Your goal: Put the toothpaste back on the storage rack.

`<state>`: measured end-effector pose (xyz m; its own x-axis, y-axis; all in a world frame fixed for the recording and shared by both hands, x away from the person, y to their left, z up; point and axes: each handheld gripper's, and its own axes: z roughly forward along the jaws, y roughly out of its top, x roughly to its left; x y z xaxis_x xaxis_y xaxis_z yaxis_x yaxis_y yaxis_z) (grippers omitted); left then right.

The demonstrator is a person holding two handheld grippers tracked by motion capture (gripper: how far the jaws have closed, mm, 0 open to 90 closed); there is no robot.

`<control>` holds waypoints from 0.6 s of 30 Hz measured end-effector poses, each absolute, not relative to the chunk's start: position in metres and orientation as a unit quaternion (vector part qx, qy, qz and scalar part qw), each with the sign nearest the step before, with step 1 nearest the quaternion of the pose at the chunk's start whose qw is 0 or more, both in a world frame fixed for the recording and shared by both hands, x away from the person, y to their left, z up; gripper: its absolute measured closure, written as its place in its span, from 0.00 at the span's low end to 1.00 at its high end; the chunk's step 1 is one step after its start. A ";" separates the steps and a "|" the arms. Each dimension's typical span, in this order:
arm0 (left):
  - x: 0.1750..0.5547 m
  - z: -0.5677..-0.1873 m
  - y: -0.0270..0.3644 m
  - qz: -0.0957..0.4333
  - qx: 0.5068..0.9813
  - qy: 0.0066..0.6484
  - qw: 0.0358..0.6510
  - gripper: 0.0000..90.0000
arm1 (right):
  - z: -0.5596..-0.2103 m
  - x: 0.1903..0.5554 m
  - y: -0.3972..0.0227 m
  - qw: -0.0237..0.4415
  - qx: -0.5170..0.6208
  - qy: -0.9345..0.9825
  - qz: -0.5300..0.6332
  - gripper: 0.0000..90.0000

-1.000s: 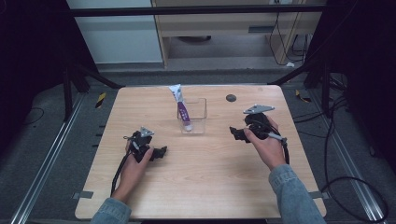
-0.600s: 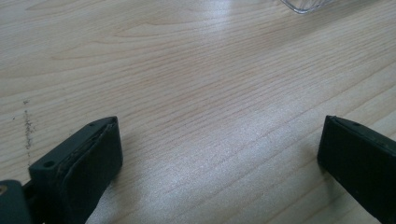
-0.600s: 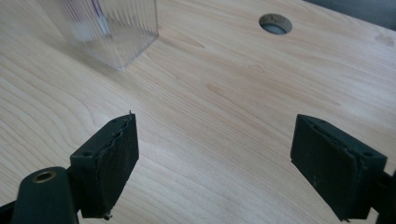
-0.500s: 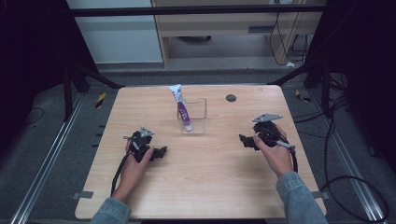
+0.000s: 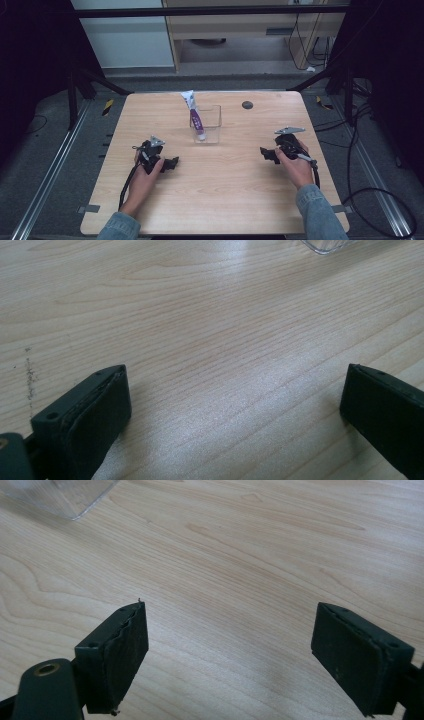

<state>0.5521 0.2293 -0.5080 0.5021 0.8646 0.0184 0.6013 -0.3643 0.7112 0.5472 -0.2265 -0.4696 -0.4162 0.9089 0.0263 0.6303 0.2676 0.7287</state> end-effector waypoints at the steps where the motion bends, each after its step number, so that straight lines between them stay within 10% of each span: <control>1: 0.552 -0.508 0.229 0.200 0.801 0.457 0.330 0.00 | -0.471 0.548 -0.227 0.204 0.502 0.769 0.339 0.17; 18: 0.552 -0.508 0.229 0.200 0.802 0.457 0.329 0.00 | -0.488 0.568 -0.241 0.217 0.540 0.740 0.337 0.17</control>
